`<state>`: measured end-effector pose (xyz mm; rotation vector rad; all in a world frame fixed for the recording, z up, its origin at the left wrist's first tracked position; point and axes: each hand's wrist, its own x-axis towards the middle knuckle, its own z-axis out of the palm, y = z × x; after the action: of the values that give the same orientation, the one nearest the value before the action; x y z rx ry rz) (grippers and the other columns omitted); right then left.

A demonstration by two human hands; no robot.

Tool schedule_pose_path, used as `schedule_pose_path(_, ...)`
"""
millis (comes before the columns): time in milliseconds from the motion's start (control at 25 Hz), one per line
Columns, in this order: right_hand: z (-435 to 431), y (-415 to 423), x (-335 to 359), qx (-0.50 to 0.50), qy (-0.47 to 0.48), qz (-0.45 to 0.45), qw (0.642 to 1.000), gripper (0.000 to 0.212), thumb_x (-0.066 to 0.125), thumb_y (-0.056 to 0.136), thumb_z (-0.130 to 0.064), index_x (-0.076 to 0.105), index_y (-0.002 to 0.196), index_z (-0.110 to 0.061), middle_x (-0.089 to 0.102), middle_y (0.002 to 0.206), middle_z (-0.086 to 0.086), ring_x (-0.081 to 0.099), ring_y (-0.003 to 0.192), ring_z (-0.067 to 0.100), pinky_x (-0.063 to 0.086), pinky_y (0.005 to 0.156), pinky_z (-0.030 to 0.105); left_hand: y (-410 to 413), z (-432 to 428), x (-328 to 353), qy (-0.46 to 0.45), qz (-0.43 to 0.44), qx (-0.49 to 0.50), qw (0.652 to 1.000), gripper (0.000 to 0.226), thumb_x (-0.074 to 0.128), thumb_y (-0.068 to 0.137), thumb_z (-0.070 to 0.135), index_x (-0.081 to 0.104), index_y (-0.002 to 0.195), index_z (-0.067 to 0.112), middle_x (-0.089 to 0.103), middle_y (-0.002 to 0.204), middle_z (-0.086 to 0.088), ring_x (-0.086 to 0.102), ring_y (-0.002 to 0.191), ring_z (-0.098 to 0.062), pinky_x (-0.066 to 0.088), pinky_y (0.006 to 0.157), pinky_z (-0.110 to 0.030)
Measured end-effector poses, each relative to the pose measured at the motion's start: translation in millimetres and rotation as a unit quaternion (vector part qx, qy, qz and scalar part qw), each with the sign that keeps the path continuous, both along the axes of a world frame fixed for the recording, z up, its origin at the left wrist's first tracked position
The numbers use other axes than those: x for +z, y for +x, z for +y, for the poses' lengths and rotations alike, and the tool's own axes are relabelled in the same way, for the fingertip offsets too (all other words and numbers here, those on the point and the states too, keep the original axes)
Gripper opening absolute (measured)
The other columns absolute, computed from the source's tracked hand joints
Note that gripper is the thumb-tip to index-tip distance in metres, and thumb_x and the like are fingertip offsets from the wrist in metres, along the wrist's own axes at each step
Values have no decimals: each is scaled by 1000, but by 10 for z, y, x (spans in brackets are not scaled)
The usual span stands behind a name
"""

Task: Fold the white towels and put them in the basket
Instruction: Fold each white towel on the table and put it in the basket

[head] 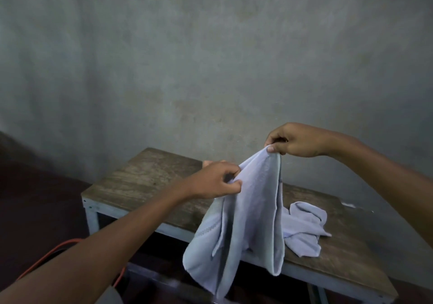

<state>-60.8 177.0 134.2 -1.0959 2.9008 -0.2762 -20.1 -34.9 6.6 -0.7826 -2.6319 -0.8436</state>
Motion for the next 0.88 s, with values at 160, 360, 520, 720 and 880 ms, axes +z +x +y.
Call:
schedule_pose_path(160, -42, -5, 8, -2, -2, -7, 1000, 10, 58, 91, -19, 68, 90, -18, 67, 82, -6, 57, 73, 9, 46, 73, 26, 38, -81, -182, 102, -61, -21, 993, 42, 45, 74, 46, 43, 63, 6, 41, 68, 0, 41, 64, -12, 34, 68, -30)
schedule_pose_path(360, -75, -49, -4, -11, 10, 12, 1000, 10, 56, 92, -18, 65, 87, -20, 62, 75, -13, 53, 66, 0, 40, 66, 21, 86, -114, -299, 165, 37, 7, 986, 39, 49, 78, 40, 56, 70, 2, 56, 70, -15, 42, 60, -6, 35, 58, -23)
schedule_pose_path(520, -67, -84, 0, -13, 17, 18, 1000, 11, 56, 92, -18, 66, 91, -17, 65, 82, -6, 55, 71, 4, 43, 71, 25, 79, -112, -323, 120, 20, 26, 992, 41, 41, 82, 50, 47, 69, 11, 46, 67, 0, 38, 59, -6, 31, 59, -21)
schedule_pose_path(720, 40, -82, 23, -12, 16, 16, 1000, 12, 55, 93, -16, 63, 86, -21, 60, 73, -16, 54, 62, -7, 40, 65, 21, 35, -174, -207, 79, -5, -24, 997, 31, 60, 82, 51, 53, 69, 24, 51, 66, 7, 43, 60, -5, 35, 59, -23)
schedule_pose_path(880, 250, -62, 116, -29, 6, 38, 999, 18, 55, 93, -15, 61, 78, -23, 60, 69, -7, 54, 61, 1, 42, 65, 23, -52, -295, -36, 73, -81, -54, 993, 41, 62, 77, 56, 61, 74, 16, 58, 73, -3, 49, 68, -6, 40, 66, -27)
